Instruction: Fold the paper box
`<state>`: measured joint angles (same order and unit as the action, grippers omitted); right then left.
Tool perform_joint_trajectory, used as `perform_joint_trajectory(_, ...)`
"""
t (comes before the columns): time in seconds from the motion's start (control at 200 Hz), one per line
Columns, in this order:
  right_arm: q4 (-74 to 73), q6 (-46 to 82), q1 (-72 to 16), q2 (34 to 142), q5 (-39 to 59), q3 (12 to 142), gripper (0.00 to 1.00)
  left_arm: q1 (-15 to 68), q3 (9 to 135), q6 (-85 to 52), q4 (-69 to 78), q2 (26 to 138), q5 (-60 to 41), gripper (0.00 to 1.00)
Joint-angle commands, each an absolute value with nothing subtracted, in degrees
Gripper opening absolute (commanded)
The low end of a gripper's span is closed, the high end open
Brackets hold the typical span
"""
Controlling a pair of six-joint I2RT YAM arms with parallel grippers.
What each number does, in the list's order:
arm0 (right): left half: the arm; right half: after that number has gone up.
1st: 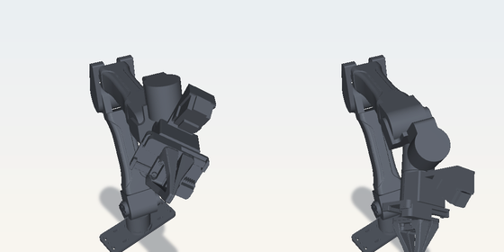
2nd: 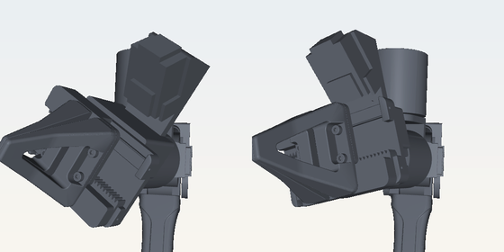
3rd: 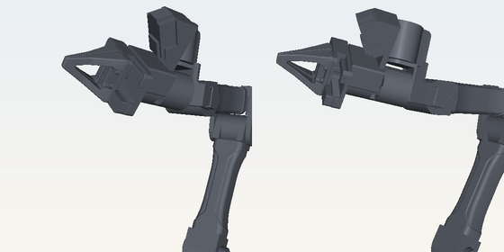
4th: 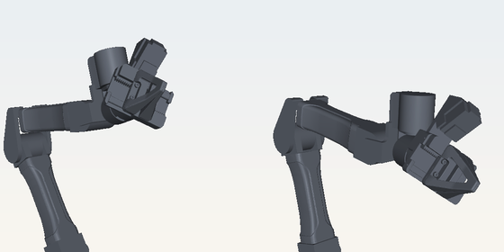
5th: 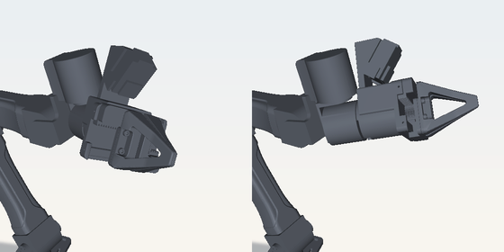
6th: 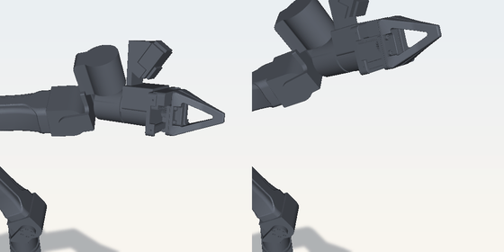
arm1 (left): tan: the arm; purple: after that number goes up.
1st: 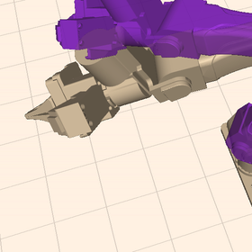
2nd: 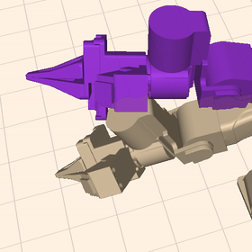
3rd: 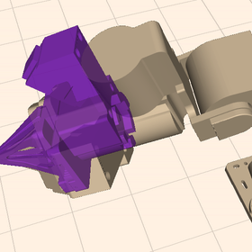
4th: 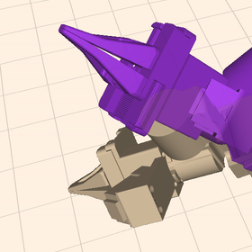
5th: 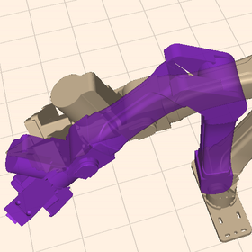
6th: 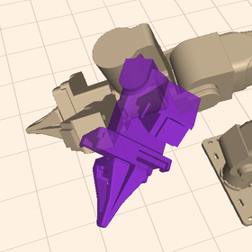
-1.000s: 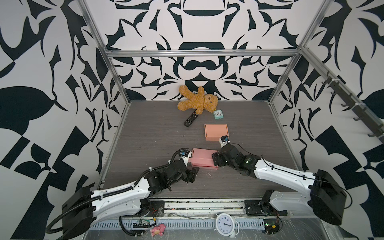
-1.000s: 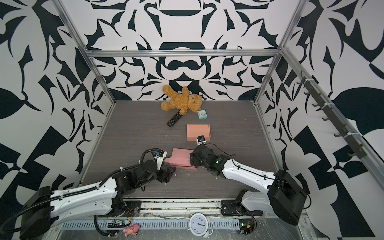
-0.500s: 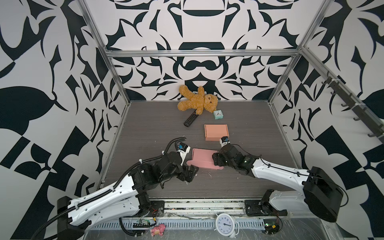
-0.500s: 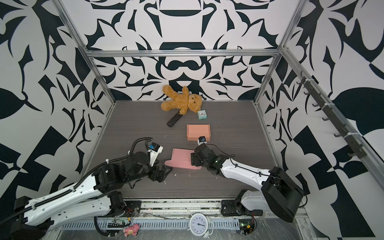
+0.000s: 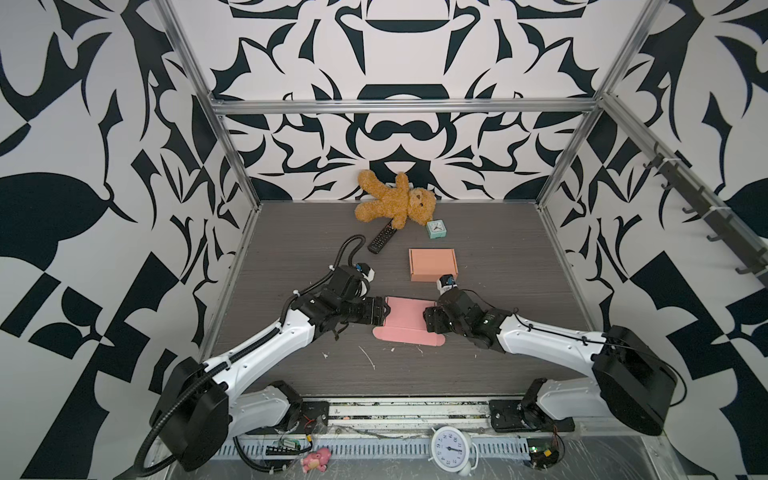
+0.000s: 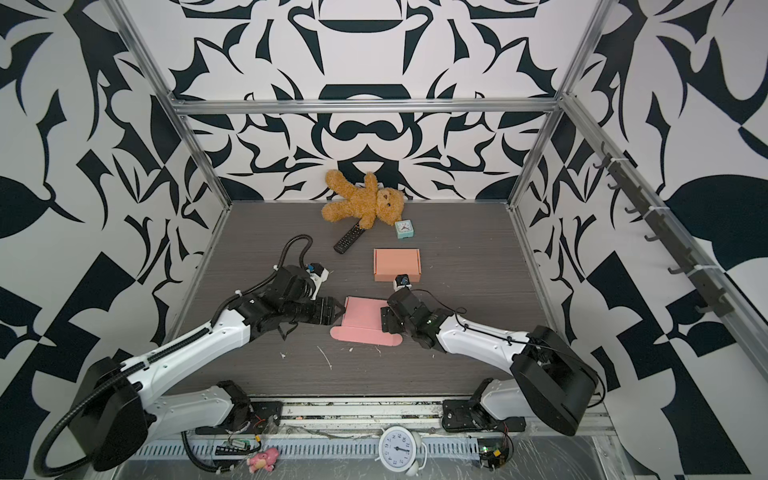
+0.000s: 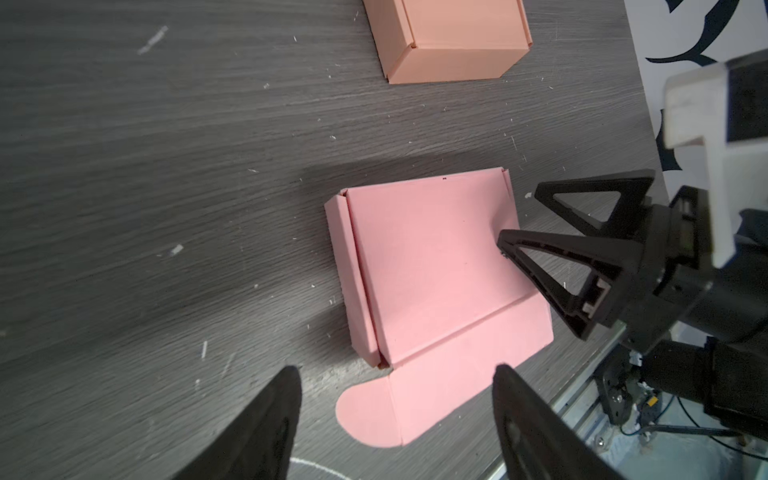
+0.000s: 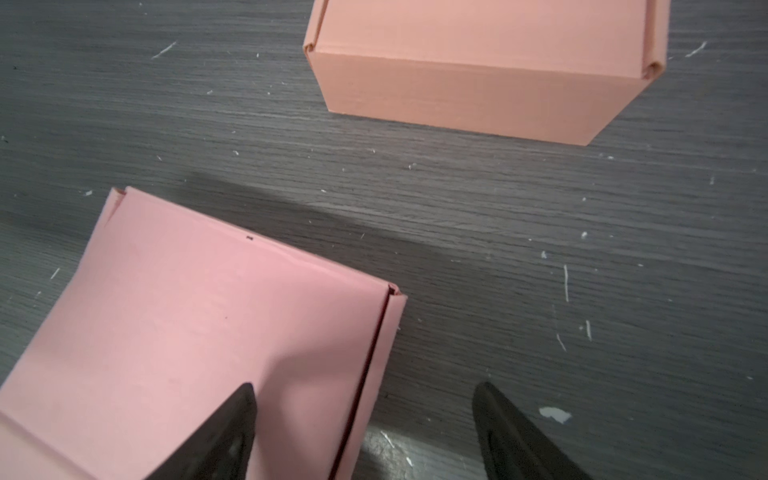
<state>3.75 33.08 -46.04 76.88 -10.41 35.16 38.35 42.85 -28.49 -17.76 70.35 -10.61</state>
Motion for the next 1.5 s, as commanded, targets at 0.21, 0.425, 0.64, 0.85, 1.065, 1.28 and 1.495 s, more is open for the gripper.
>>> perform_joint_trajectory(0.21, 2.46, 33.97, -45.66, 77.05, -8.54, 34.72, 0.83, 36.56, 40.39, -28.58, -6.62, 81.7, -17.99, 0.62)
perform_joint_trajectory(0.425, 2.21, 34.19, -45.57, 77.61, -7.7, 34.38, 0.81, 36.47, 39.28, -29.06, -3.19, 85.78, -19.49, 0.53)
perform_joint_trajectory(0.64, 1.75, 34.54, -45.62, 78.0, -7.14, 34.1, 0.8, 36.47, 38.45, -29.18, -1.77, 86.84, -19.52, 0.47)
perform_joint_trajectory(0.85, -0.58, 34.48, -45.6, 78.42, -4.98, 34.1, 0.79, 36.47, 37.8, -29.42, -1.43, 86.36, -19.36, 0.43)
perform_joint_trajectory(1.065, -2.19, 34.04, -45.62, 81.34, -2.75, 35.97, 0.78, 36.3, 36.98, -29.44, -1.41, 85.72, -18.55, 0.39)
perform_joint_trajectory(1.28, -2.69, 33.42, -45.59, 84.21, -1.43, 38.33, 0.76, 35.44, 36.36, -29.4, -1.58, 84.75, -18.37, 0.38)
perform_joint_trajectory(1.495, -2.71, 32.7, -45.61, 86.6, -0.33, 41.07, 0.75, 33.7, 35.74, -28.77, -2.62, 83.08, -18.46, 0.37)
